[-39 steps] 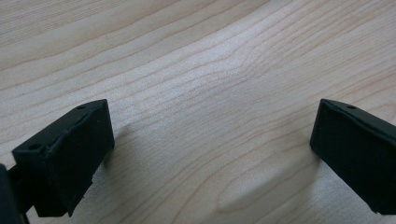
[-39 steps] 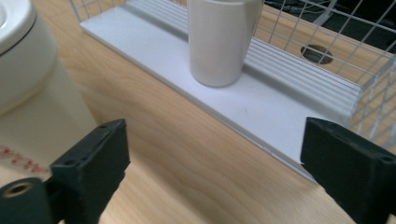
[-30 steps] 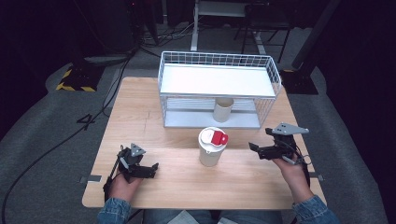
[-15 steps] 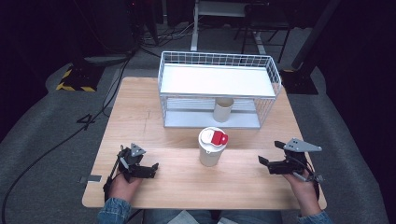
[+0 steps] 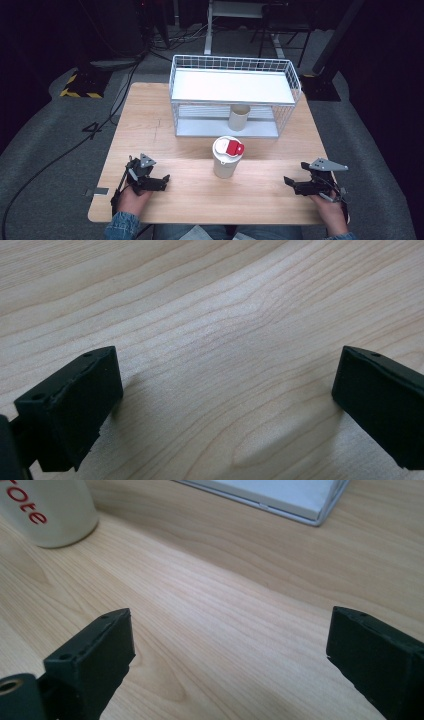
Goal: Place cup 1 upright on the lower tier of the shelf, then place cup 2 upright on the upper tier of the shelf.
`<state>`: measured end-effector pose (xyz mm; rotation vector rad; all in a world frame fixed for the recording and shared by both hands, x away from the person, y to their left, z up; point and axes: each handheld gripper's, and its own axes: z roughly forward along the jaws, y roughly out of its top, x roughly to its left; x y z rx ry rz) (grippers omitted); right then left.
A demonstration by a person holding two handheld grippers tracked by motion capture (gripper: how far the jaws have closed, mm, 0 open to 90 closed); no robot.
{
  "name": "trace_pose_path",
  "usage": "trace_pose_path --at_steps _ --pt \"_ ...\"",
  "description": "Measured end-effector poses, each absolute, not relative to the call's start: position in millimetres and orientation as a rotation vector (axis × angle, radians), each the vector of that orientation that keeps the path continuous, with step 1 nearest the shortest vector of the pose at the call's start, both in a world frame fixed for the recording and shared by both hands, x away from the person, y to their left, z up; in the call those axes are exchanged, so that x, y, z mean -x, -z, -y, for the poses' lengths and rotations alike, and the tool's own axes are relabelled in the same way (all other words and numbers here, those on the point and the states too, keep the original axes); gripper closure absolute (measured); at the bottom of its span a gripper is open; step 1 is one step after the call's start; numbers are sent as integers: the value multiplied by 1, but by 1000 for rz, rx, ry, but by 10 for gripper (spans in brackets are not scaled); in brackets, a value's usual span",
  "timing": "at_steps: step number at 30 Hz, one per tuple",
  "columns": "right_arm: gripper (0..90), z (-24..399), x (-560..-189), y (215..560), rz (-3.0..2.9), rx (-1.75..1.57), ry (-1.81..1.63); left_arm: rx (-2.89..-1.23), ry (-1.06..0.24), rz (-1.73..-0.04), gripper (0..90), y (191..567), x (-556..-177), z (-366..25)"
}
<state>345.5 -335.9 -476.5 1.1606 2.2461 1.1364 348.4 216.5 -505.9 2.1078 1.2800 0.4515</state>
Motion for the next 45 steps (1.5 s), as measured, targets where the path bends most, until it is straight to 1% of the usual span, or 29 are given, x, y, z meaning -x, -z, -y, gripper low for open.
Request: trace_pose_path --at_steps 6,15,17,18,28,32,35,41,45 --pt "97 344 -346 491 -2243 -1197 -1080 -2106 -450 -1279 4 506 -349 -216" --pt "106 348 -349 504 -2245 -1232 -1018 -2098 -457 -1299 4 506 -347 -215" --pt "125 348 -349 504 -2237 -1228 -1007 -2096 -459 -1306 3 506 -347 -215" --pt "154 348 -349 504 -2235 -1236 -995 -2096 -459 -1306 3 506 -347 -215" --pt "145 348 -350 504 -2247 -1238 -978 -2097 -457 -1309 2 505 -348 -214" --pt "145 348 -350 504 -2247 -1238 -978 -2087 -429 -1302 11 504 -349 -216" --pt "145 348 -350 505 -2247 -1238 -978 -2054 -412 -1263 78 500 -348 -218" --pt "145 348 -350 505 -2246 -1238 -979 -2048 -412 -1187 91 484 -343 -213" --pt "145 348 -350 505 -2246 -1238 -979 -2063 -379 -1048 104 470 -336 -203"
